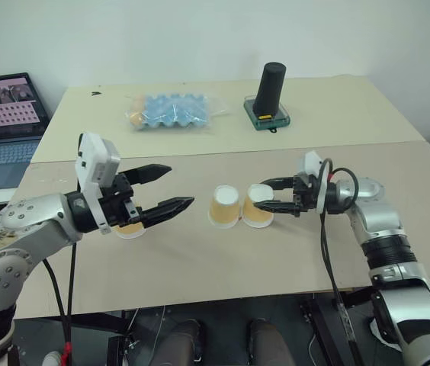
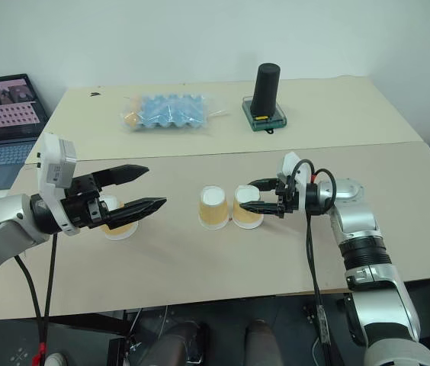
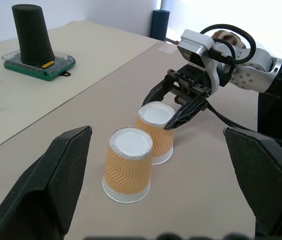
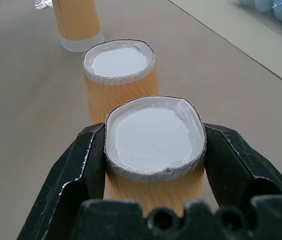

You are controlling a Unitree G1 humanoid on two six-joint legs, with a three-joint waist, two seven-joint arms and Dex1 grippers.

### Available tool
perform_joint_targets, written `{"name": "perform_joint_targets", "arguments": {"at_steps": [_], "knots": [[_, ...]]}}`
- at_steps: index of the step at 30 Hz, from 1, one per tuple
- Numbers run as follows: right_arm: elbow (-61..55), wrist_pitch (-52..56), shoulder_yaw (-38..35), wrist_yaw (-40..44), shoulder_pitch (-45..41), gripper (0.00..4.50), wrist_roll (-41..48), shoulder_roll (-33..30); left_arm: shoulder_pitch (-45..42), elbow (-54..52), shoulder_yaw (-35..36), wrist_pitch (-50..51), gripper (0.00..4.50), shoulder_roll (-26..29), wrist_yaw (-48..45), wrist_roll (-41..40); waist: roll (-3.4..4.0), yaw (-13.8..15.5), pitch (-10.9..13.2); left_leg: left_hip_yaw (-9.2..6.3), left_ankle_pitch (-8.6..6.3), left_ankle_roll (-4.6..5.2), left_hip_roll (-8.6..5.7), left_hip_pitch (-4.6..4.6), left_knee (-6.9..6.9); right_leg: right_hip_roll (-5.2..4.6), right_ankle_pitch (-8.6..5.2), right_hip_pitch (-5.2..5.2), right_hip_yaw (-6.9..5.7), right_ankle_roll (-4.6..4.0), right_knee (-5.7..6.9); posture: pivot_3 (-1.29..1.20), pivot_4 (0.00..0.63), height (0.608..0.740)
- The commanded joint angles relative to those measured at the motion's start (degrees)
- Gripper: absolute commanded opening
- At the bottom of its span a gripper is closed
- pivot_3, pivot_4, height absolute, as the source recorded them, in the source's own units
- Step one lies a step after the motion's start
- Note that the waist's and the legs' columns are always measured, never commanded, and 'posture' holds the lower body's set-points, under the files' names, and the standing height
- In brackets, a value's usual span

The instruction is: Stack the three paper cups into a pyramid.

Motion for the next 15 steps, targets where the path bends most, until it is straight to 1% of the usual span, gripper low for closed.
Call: {"name": "perform_joint_targets", "arguments": {"at_steps": [1, 2, 3, 8, 15], "knots": [[1.3, -0.8, -1.0, -0.4, -1.2, 4.13, -0.8, -0.1, -0.4, -1.7, 2.0, -0.3, 4.50, 1.0, -0.1, -0.6, 0.00, 0.0, 0.0, 0.00, 0.00, 0.00, 0.00, 0.00, 0.00, 0.00, 0.00, 0.00, 0.00, 0.00, 0.00, 0.00, 0.150, 0.726], [1.4, -1.0, -1.0, -0.7, -1.2, 4.36, -1.0, 0.0, -0.4, -1.7, 2.0, -0.3, 4.50, 1.0, -0.1, -0.6, 0.00, 0.0, 0.0, 0.00, 0.00, 0.00, 0.00, 0.00, 0.00, 0.00, 0.00, 0.00, 0.00, 0.00, 0.00, 0.00, 0.150, 0.726], [1.5, -1.3, -1.0, -0.8, -1.2, 4.45, -1.2, 0.1, -0.5, -1.6, 1.9, -0.3, 4.50, 0.9, -0.1, -0.7, 0.00, 0.0, 0.0, 0.00, 0.00, 0.00, 0.00, -0.01, 0.00, 0.00, 0.00, -0.01, 0.00, 0.00, -0.01, 0.00, 0.150, 0.726], [1.1, -1.3, -1.2, -0.7, -0.7, 4.45, -1.8, -0.3, -0.8, -1.4, 1.7, -0.3, 4.50, 0.9, -0.3, -0.5, 0.00, 0.0, 0.0, 0.00, 0.00, -0.01, 0.00, -0.02, 0.00, 0.00, 0.00, -0.02, 0.00, 0.00, 0.00, 0.00, 0.150, 0.726], [-2.2, 1.0, -3.2, 0.3, 1.4, 4.45, -0.4, -4.1, -1.1, -1.2, 1.3, -0.4, 4.50, 0.7, -0.4, -0.5, 0.00, 0.3, 0.0, 0.00, -0.01, 0.00, -0.01, -0.02, 0.00, 0.00, 0.00, -0.01, 0.00, 0.00, -0.02, 0.00, 0.150, 0.726]]}}
